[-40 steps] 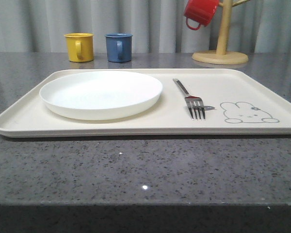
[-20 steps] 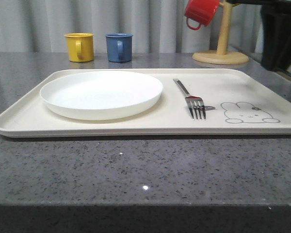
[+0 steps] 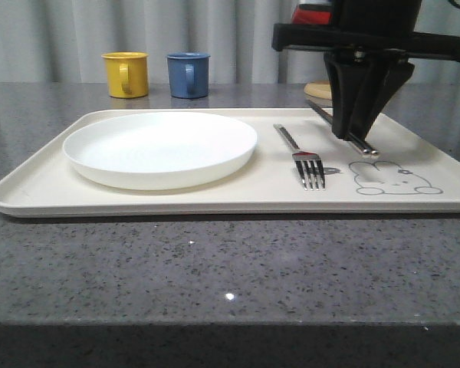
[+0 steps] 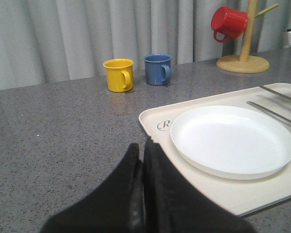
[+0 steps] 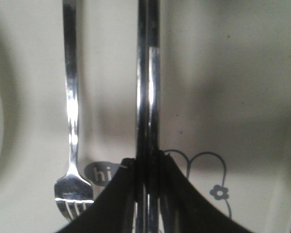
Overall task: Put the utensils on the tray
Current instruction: 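Lower the chopsticks onto the tray beside the fork and release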
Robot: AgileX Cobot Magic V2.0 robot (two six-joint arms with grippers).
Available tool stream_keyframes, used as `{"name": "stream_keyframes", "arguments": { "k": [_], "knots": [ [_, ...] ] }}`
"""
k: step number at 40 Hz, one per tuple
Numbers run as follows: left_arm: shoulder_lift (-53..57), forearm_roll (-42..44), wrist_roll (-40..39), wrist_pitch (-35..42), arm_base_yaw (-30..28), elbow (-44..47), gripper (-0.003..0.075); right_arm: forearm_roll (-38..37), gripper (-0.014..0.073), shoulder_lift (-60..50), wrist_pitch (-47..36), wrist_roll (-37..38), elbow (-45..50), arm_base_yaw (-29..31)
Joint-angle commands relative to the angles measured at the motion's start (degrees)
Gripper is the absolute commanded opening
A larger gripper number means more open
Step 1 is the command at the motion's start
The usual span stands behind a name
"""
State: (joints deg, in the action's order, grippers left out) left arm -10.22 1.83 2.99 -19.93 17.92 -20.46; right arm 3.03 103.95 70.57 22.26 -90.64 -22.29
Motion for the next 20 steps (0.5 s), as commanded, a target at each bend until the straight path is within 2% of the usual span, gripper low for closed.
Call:
{"name": "stream_keyframes", "arguments": {
  "k": [1,20],
  "knots": [
    [-0.49,-0.42,-0.59,4.82,0.03,-1.48,-0.0018,-1.02,0.0062,-1.99,2.34,0.78,-2.06,0.07],
    [-0.49,-0.42,-0.59,4.82,0.03,-1.48,-0.0018,-1.34,0.0083,0.56,3.98,1.19,-2.06,0.07]
  ]
}}
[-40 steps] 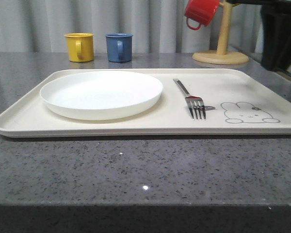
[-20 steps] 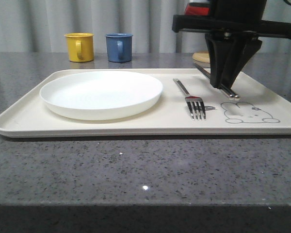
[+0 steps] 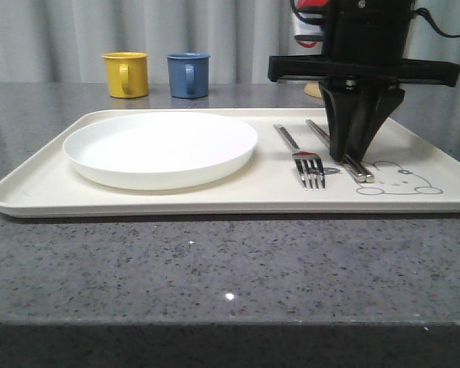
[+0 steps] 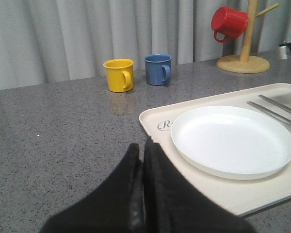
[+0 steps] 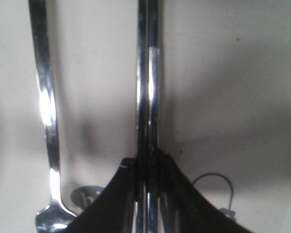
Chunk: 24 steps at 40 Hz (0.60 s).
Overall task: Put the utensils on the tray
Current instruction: 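Lower the chopsticks onto the tray beside the fork and release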
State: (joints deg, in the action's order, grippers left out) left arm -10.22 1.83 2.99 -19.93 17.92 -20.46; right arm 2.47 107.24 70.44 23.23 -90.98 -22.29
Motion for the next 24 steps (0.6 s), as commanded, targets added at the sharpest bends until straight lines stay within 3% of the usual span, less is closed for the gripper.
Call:
{"name": "stream_keyframes", "arguments": {
  "k": [1,7,16,24],
  "knots": [
    [-0.49,-0.42,-0.59,4.82,0.03,-1.48,-0.0018,-0.79,0.0090,-2.73,4.30,0.22,-1.72,0.07],
    [-0.49,-0.42,-0.59,4.82,0.03,-1.48,-0.0018,-0.92,0.0181,-2.73,5.37,0.22,-1.72,0.07],
    [-0.49,-0.42,-0.59,4.82,0.03,-1.48,-0.0018,-1.54,0.0433,-3.34,5.94,0.22,-1.72,0.07],
    [-0.49,-0.42,-0.59,4.82,0.03,-1.48,-0.0018,-5.44,0.0455,-7.04,6.00,0.22,-1.72,0.13]
  ]
}}
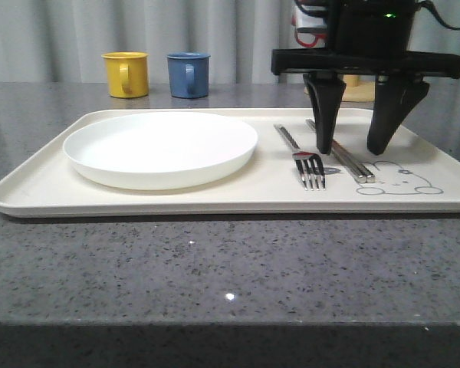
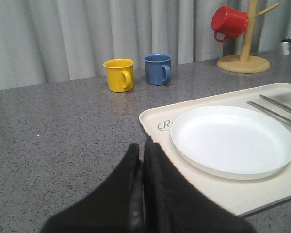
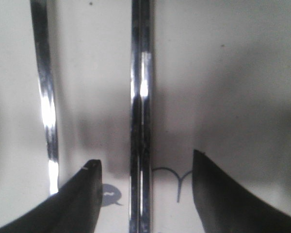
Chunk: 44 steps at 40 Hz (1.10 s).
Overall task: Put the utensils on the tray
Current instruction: 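Lower the chopsticks onto the tray beside the fork and release, then move the right gripper to the silver spoon and grasp it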
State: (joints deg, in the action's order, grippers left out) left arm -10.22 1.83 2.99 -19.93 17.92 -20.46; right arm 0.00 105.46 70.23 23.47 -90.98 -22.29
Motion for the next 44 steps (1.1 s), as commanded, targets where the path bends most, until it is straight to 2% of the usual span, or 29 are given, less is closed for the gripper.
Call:
{"name": "stream_keyframes", "arguments": {
  "k": [1,5,11,25,32,37,44],
  "knots": [
    [-0.49,-0.42,-0.59,4.82,0.03,-1.48,-0.0018,-3.61,0.0455,-5.72,6.21,-0.02,-1.72,0.26],
    [-0.49,-0.42,-0.59,4.82,0.03,-1.48,-0.0018,-7.33,0.0455,-8.29,6.27,-1.11,-1.72,1.48],
    [-0.49,-0.42,-0.59,4.82,0.03,-1.48,-0.0018,-7.30,0.0455,-11.20,6.32,-6.28,-1.72,6.48],
    [-0.49,-0.42,-0.59,4.82,0.03,-1.48,-0.0018,-7.14,0.0455,-14.64,6.32,-15.44,1.69,27.84],
    [-0.49,-0.42,-0.59,4.82,0.03,-1.48,-0.0018,-7.14,0.0455,-13.67,5.02,-17.94,4.19,35.71],
    [-0.49,-0.42,-0.59,4.82,0.03,-1.48,-0.0018,-7.14,0.0455,-11.95,3.12,-18.60,4.19,38.45],
    [-0.49,-0.42,-0.59,4.82,0.03,-1.48,-0.0018,-7.24,0.0455,-8.62,0.96,-19.25,4.19,39.02]
  ]
}}
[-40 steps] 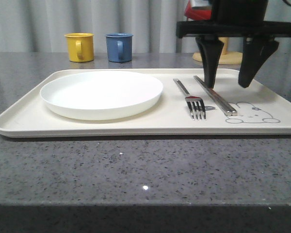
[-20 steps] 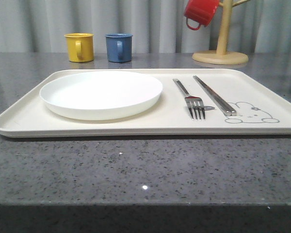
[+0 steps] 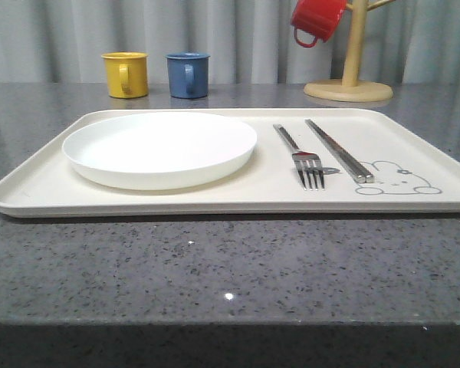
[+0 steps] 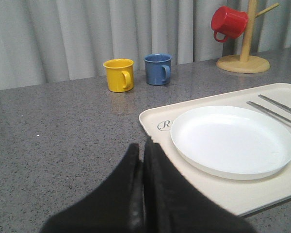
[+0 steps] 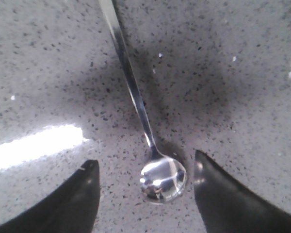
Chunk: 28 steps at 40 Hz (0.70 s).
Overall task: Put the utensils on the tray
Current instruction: 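Move the right gripper to the silver spoon and grasp it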
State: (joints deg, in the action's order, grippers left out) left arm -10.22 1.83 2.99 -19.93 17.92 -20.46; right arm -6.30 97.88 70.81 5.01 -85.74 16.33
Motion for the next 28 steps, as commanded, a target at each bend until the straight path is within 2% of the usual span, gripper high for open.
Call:
{"name": "stream_keyframes", "arguments": {
  "k": [1,19,23,28],
  "knots": [
    [-0.49,-0.42,-0.59,4.82,0.03,-1.48,-0.0018,-0.93,0.0455,-0.58,-0.09,-0.79,-1.06,0.40],
    [-0.49,-0.42,-0.59,4.82,0.03,-1.48,-0.0018,-1.06,0.0440,4.27,-3.03,-0.79,-1.06,0.46],
    [-0.49,-0.42,-0.59,4.82,0.03,-1.48,-0.0018,-0.99,0.0365,4.84,-2.54,-0.79,-1.06,0.46],
    [-0.49,-0.42,-0.59,4.82,0.03,-1.48,-0.0018,-0.94,0.0202,4.91,-2.25,-0.79,-1.06,0.46]
  ]
}}
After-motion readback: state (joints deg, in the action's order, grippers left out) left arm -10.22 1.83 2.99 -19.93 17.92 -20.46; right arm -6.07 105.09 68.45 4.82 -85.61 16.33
